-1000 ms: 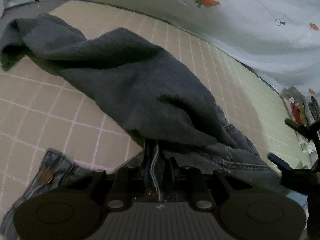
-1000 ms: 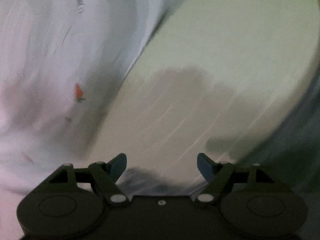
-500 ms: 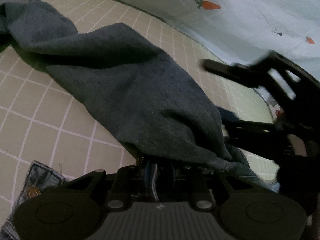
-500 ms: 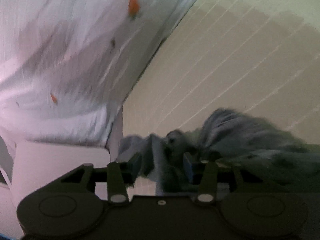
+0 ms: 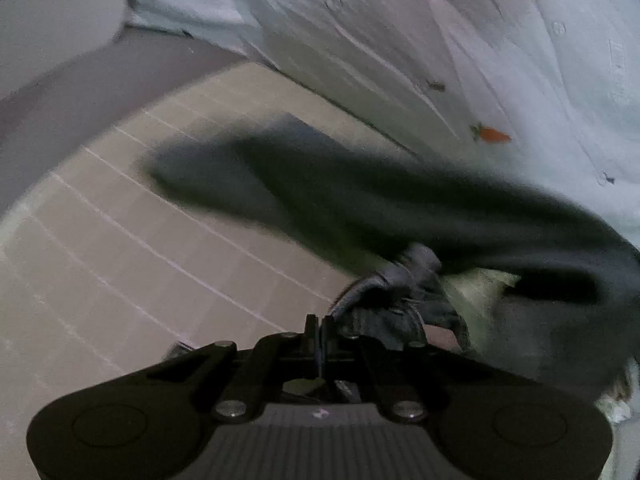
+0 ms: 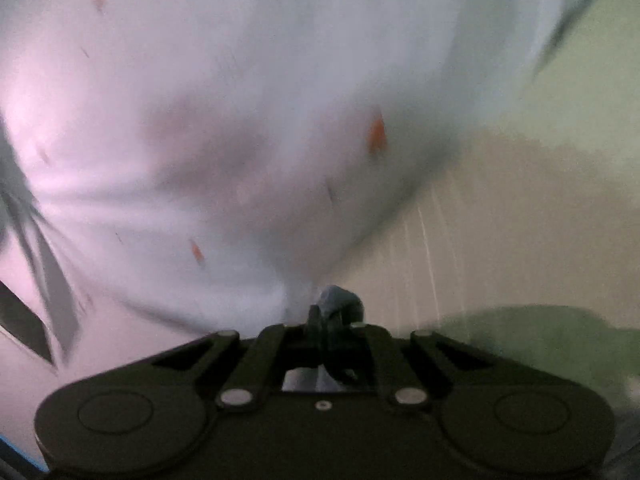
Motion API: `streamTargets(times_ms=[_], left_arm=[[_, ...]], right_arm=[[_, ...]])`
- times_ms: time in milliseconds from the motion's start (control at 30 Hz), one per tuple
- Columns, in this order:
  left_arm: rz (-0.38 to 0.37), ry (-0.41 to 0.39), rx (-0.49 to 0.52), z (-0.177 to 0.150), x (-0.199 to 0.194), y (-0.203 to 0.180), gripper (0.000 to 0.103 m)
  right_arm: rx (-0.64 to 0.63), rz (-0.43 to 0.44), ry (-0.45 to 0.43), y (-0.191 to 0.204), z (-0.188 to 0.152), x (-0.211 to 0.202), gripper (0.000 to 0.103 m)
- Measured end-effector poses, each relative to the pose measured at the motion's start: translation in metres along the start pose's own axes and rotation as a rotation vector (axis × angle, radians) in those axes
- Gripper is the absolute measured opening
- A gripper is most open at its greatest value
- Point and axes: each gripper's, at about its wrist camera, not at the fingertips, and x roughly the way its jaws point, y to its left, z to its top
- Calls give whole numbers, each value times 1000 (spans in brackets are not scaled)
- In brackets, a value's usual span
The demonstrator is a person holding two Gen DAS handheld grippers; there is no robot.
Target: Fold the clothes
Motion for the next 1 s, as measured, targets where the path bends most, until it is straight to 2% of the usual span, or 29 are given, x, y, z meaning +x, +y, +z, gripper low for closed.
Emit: streamTargets(times_ms=[33, 100, 200, 233, 267, 333, 367, 400, 433, 467, 500, 600, 633, 733, 933, 967, 1000], left_arm=[[12, 9, -1, -4, 3, 0, 1], [37, 28, -4, -13, 10, 1, 1], [70, 91, -16, -24, 23, 6, 2], [72, 94, -13, -23, 23, 5, 2], [73, 97, -9, -22, 23, 4, 2], [79, 84, 7, -19, 19, 5, 5], [72, 73, 15, -15, 16, 9, 9], [64, 62, 22, -11, 13, 14, 20], [55, 55, 29, -8, 12, 14, 28], [50, 47, 38, -4, 11, 14, 30], [47, 42, 55, -1, 13, 11, 34], [51, 85, 117, 6, 22, 1, 50], [50, 105, 128, 6, 27, -2, 52], [44, 159, 152, 4, 42, -6, 56], [53, 218, 204, 11, 83, -13, 57], [48, 227, 211, 13, 90, -14, 58], [33, 217, 223, 15, 95, -16, 64]], right_arm=[[-16, -12, -72, -1, 8, -22, 3], [-96, -185, -175, -13, 13, -56, 2], [-237, -668, -104, -50, 6, -67, 3], [-243, -783, -41, -68, 1, -69, 3], [-225, -832, 2, -83, -5, -73, 4], [-232, -861, 14, -87, -14, -81, 21], [-239, -874, 16, -88, -19, -86, 26], [-246, -887, 18, -89, -23, -90, 34], [-253, -899, 20, -89, -27, -94, 37], [-291, -909, 17, -83, -30, -86, 39], [-333, -914, 13, -74, -33, -75, 46], [-475, -898, 26, -56, -29, -55, 61], [-520, -884, 45, -50, -28, -44, 68], [-655, -828, 144, -40, -31, -11, 76], [-872, -700, 339, -19, -49, 57, 79], [-906, -678, 376, -18, -52, 68, 79], [-944, -661, 414, -18, -56, 79, 79]])
